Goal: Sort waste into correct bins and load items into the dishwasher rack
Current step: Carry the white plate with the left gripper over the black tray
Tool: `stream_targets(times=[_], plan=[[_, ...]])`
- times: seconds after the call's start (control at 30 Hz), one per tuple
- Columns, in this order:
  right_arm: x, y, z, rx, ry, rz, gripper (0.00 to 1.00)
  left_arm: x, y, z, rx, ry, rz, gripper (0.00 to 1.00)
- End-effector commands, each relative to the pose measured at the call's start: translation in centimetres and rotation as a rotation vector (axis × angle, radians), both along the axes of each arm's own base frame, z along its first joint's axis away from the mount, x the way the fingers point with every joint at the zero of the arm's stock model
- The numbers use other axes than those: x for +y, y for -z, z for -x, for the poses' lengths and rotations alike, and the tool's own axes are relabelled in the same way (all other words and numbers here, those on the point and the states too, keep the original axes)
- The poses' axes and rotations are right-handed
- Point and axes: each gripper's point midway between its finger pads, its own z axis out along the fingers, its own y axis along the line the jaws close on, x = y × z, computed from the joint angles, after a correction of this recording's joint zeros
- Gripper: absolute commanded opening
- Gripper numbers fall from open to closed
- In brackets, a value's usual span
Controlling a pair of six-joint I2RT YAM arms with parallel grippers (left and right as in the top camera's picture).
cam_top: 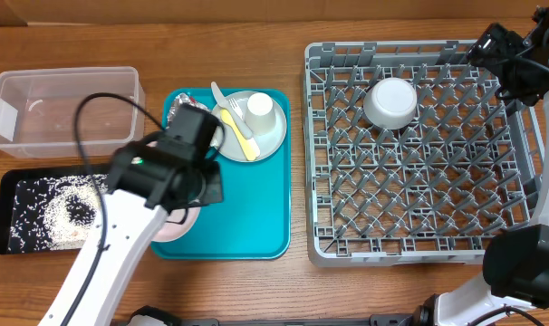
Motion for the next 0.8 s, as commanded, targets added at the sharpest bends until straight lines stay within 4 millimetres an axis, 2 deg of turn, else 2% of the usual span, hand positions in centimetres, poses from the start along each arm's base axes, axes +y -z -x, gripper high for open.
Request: stream_targets(times=[0.0, 0.33, 0.77], plan=[[-0.1, -1.9, 0.4, -0.045, 0.011, 0.018, 1.0, 1.3, -1.8, -0.3, -0.052, -0.056, 0.05, 0.04], [-0.1, -1.9, 0.4, -0.045, 0.01, 0.018, 1.0, 4.6, -2.2, -0.8, -0.045, -0.14, 0.174, 0.04], [-0.1, -2.0, 0.4, -0.045, 0.01, 0.018, 1.0, 12.2, -2.5, -1.8, -0.111, -0.387, 0.195, 0.04]])
